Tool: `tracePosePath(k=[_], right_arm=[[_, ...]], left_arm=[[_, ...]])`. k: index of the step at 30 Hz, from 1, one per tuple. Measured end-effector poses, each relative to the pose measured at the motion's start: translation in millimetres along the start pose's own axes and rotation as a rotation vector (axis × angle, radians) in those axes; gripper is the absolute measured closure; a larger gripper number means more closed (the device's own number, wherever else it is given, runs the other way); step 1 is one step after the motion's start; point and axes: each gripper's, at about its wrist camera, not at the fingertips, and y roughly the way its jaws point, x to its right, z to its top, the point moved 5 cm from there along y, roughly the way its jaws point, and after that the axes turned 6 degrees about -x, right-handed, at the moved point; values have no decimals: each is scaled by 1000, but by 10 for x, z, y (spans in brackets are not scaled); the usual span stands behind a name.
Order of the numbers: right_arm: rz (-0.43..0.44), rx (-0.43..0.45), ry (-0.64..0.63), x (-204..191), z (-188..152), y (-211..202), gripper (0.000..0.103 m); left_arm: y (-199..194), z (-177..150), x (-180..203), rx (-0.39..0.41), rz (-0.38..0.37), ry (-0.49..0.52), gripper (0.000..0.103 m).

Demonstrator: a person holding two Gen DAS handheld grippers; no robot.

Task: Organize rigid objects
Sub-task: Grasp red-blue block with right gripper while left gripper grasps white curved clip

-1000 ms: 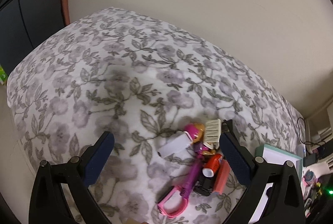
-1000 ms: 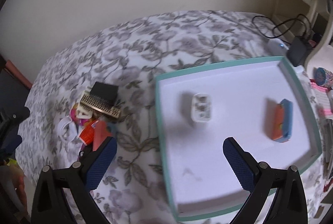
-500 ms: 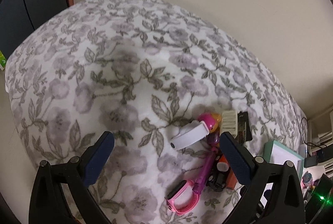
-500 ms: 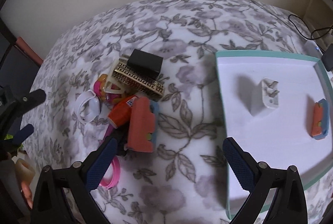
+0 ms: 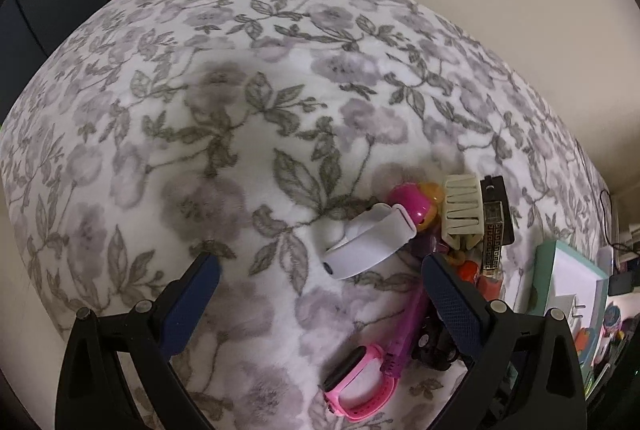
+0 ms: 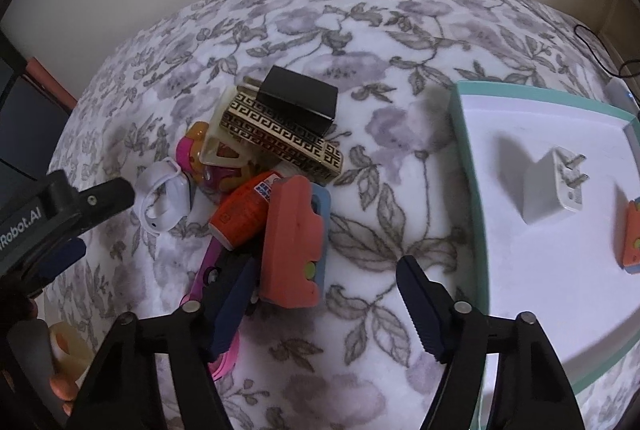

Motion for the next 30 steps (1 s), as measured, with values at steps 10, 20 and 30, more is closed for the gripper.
tracePosePath(k=[10, 20, 30], right_arm=[[33, -11, 41, 45, 62, 78, 47], [16, -26, 39, 84, 53, 101, 59], [14, -28, 30, 81, 66, 156, 59]], left_arm=[[160, 47, 91, -27, 25, 53, 2], [212, 67, 100, -24, 53, 87, 2], [435, 82, 221, -32, 103, 167, 8]])
